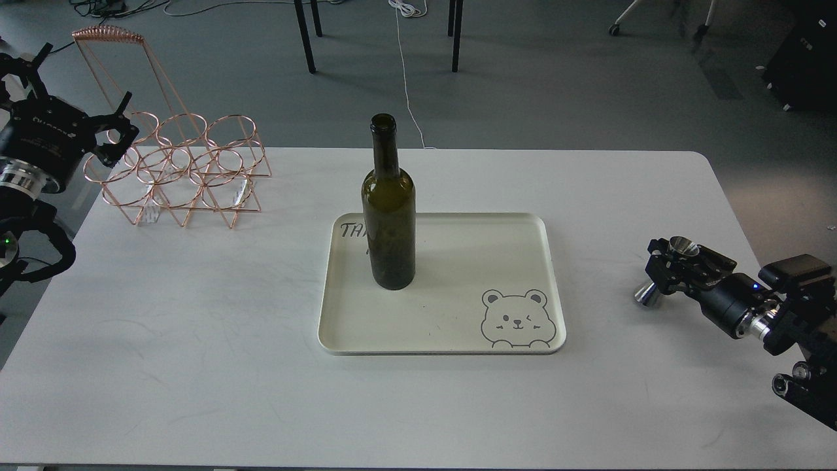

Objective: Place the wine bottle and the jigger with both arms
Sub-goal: 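Lift the jigger off the tray and carry it outward with right gripper, then set the jigger on the table beside the tray and withdraw right gripper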

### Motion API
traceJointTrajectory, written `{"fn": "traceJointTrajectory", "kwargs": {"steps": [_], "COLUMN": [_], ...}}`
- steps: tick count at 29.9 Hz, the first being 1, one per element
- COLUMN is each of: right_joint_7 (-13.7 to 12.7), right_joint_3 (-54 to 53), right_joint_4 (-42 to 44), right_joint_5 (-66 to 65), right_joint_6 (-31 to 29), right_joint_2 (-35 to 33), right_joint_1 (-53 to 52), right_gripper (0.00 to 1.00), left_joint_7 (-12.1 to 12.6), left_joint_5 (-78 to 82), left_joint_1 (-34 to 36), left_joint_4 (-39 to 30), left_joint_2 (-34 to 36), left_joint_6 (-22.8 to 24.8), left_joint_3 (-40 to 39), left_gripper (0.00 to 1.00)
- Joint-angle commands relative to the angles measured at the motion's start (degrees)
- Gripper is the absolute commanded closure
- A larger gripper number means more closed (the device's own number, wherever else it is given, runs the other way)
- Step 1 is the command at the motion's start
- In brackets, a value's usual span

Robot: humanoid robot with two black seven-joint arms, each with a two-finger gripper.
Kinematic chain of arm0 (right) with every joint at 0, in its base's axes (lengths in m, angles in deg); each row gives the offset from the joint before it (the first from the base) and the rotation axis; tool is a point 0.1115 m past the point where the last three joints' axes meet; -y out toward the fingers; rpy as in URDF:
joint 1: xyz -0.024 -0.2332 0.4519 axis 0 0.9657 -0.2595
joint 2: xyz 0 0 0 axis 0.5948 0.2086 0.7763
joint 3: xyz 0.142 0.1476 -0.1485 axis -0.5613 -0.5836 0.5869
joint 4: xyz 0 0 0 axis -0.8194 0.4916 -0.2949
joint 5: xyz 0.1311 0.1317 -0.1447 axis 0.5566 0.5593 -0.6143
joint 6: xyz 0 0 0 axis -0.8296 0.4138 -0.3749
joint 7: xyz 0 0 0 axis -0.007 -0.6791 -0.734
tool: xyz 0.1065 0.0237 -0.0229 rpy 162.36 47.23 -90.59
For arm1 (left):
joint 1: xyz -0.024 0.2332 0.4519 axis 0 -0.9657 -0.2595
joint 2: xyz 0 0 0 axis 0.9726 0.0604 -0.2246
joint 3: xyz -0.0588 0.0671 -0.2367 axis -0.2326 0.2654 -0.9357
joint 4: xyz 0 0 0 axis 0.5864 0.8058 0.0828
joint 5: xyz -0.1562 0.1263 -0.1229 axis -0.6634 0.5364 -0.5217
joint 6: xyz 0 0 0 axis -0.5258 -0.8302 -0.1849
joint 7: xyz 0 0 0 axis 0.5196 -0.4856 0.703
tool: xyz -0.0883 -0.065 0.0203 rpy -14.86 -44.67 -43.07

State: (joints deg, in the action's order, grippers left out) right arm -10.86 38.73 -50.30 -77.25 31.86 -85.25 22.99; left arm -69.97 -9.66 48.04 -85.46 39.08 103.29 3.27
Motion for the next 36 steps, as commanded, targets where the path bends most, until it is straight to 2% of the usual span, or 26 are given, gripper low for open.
{"fn": "traceJointTrajectory", "kwargs": {"steps": [1,10,12,14,16,17,25,30,32,34,36], "right_joint_7": [0.0,0.0,0.0,0.0,0.0,0.0,0.0,0.0,0.0,0.0,0.0], "right_joint_3": [-0.04,0.05,-0.04,0.05,0.31,0.31,0.4,0.49,0.66,0.75,0.75], "right_joint_4": [-0.16,-1.82,-3.31,-5.24,-7.09,-7.54,-8.94,-12.45,-14.12,-15.71,-16.24], "right_joint_5": [0.0,0.0,0.0,0.0,0.0,0.0,0.17,1.22,3.33,6.49,10.44], "right_joint_6": [0.0,0.0,0.0,0.0,0.0,0.0,0.0,0.0,0.0,0.0,0.0], "right_joint_2": [-0.46,-2.57,-4.32,-6.43,-8.71,-9.42,-10.65,-15.04,-17.59,-19.79,-21.2], "right_joint_1": [-0.34,-0.61,-0.52,-0.34,0.01,0.1,0.98,1.33,2.11,3.08,3.52], "right_gripper": [0.56,0.55,0.52,0.45,0.33,0.31,0.3,0.29,0.22,0.08,0.06], "left_joint_7": [-0.03,-0.11,-0.11,-0.11,-0.11,-0.11,-0.11,-0.2,-0.2,-0.2,0.24], "left_joint_5": [0.0,-0.09,-0.08,-0.09,-0.09,-0.09,-0.09,-0.09,-0.09,-0.09,0.0], "left_joint_1": [0.04,0.04,0.04,0.04,0.04,0.12,0.04,0.04,0.04,0.04,-0.05], "left_joint_4": [0.05,-0.04,-0.04,-0.12,-1.0,-1.26,-1.97,-3.37,-5.04,-6.79,-8.46], "left_joint_2": [0.05,0.84,1.1,1.54,1.81,1.81,2.6,4.44,5.84,7.6,9.27], "left_joint_6": [0.09,0.17,0.26,0.26,0.17,0.09,-0.09,-0.09,-0.18,-0.18,-0.18], "left_joint_3": [-0.09,-0.09,-0.18,-0.18,-0.18,-0.18,-0.18,-0.35,-0.35,-0.01,0.17], "left_gripper": [0.02,0.02,0.02,0.02,0.02,0.02,0.02,0.02,0.02,0.02,0.02]}}
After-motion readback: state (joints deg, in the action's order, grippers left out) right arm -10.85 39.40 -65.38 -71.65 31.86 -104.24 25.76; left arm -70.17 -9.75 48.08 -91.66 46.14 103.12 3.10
